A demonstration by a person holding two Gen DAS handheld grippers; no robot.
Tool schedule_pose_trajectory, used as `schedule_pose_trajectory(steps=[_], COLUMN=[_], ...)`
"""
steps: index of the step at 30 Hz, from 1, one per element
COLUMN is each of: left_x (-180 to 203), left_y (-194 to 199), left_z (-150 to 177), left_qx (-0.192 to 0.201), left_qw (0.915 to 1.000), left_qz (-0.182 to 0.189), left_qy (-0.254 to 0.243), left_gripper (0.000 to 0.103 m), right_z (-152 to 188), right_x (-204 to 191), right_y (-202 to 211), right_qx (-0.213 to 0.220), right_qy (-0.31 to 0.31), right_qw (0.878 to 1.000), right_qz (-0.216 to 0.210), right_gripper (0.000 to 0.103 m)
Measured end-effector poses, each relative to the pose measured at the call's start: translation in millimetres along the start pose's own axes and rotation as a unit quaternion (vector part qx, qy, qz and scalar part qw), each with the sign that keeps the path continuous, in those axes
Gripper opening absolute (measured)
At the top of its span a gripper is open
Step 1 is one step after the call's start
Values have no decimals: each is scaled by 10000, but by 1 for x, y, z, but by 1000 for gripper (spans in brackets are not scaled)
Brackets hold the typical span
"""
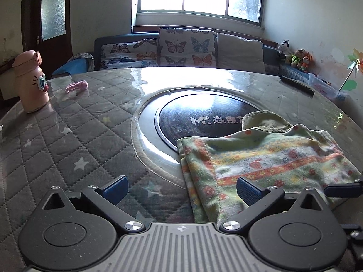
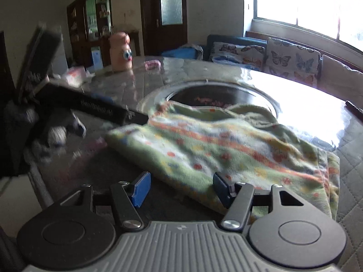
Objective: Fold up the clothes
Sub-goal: 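Roll the left gripper and close it on the shirt's side edge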
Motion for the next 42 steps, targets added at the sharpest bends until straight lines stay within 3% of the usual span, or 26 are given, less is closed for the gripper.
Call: schedule_pose_trajectory(steps=[19, 26, 38, 42], left_x=[-15, -18, -30, -32], left_y=[-5, -4, -4, -2], left_z=[18, 15, 12, 10], left_qx=[-201, -187, -193, -172], left_qw=[9997, 9996, 9991, 9989], left_qz=[-50, -14, -98, -64], left_qy=[109, 202, 369, 427], left_gripper=[103, 103, 103, 103], right_z=[-8, -19, -20, -27], right_x=[-33, -51, -72, -80], right_y=[-26, -27, -37, -37], right_qx=[-265, -200, -255, -194], right_qy=[488, 576, 1075, 1296], right_qw=[9979, 9958, 9916, 9890], right_qz=[-337, -684, -680, -684], right_gripper=[61, 61, 60, 55])
Point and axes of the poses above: each gripper's, at about its wrist camera, not at the fingertips, and y roughly against the way its jaws point, x to its right, z to its underside, the point moved 9 cm from there along -y, roughly the way its jaws point, and after that the axes turned 5 degrees about z, right-handed, at the moved point
